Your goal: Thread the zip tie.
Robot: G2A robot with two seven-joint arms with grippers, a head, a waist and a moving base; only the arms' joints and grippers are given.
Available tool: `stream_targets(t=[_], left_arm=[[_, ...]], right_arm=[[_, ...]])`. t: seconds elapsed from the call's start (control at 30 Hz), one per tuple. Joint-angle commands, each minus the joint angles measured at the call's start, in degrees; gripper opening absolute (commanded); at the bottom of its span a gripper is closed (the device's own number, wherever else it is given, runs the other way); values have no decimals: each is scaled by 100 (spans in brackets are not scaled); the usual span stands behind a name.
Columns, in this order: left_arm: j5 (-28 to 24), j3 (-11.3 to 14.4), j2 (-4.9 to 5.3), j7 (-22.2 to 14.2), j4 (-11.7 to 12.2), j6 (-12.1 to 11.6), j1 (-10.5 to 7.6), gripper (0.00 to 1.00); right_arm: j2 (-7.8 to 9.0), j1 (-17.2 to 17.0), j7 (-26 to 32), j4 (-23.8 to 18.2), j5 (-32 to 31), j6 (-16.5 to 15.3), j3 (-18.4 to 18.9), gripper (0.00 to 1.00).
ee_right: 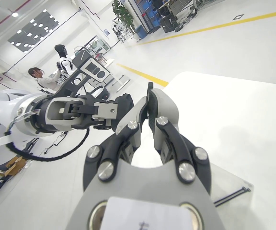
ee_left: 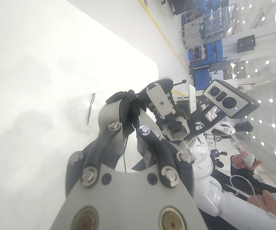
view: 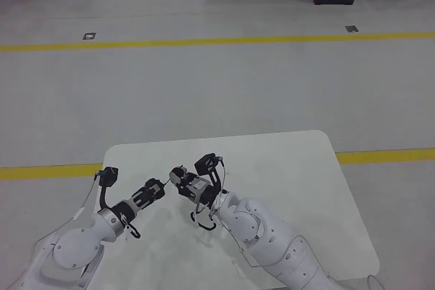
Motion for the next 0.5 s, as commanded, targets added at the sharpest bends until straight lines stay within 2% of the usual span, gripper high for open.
stream_targets(t=[0.0, 0.47], left_arm=[[-10, 2, -1, 2, 5, -2, -6, 0], [-60, 9, -4, 1, 31, -3, -20, 0]], right_arm=[[0, 1, 0, 21, 10, -21, 3, 0], [26, 12, -117, 35, 322, -44, -81, 0]])
